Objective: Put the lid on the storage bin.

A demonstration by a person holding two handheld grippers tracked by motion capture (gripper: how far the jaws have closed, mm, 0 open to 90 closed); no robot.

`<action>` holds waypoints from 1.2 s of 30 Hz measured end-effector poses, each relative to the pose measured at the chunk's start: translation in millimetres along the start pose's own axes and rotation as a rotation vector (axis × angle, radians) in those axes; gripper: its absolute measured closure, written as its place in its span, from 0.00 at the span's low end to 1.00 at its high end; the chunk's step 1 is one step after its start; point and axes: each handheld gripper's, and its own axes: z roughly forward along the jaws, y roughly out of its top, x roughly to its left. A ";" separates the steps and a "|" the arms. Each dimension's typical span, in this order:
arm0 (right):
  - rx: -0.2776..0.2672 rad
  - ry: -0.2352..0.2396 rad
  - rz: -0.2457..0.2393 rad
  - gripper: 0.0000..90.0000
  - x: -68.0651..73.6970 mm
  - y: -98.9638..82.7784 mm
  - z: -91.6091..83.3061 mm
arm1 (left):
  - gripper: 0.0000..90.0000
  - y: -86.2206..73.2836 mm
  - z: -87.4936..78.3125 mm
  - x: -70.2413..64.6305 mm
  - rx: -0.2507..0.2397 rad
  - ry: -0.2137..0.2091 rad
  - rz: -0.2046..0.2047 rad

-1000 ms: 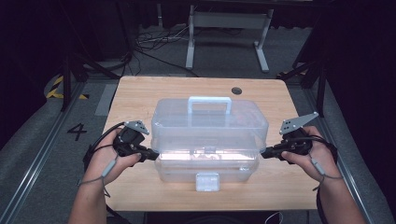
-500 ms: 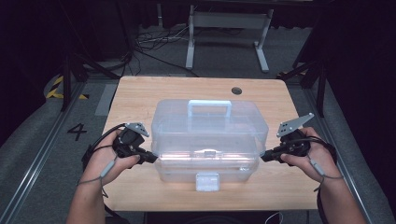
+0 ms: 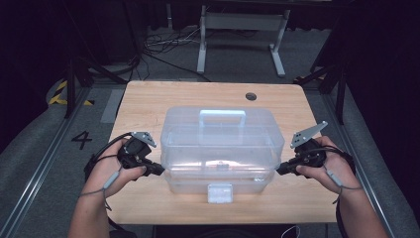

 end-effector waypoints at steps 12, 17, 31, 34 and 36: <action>0.055 0.008 -0.002 0.97 -0.1 0.0 7.0 | 0.98 -1.0 4.0 0.4 0.047 -0.019 0.011; 0.073 0.013 0.003 0.97 0.1 -0.1 8.7 | 0.98 -0.9 5.7 0.3 0.063 -0.020 0.015; 0.113 0.020 -0.004 0.97 -0.4 -0.6 12.5 | 0.98 -1.4 9.1 0.1 0.098 -0.031 0.031; 0.126 0.019 -0.006 0.97 -0.5 -0.6 13.7 | 0.98 -1.4 9.3 0.0 0.101 -0.041 0.038; 0.141 0.019 -0.008 0.97 -0.9 -0.8 15.1 | 0.98 -1.6 9.2 0.0 0.099 -0.048 0.038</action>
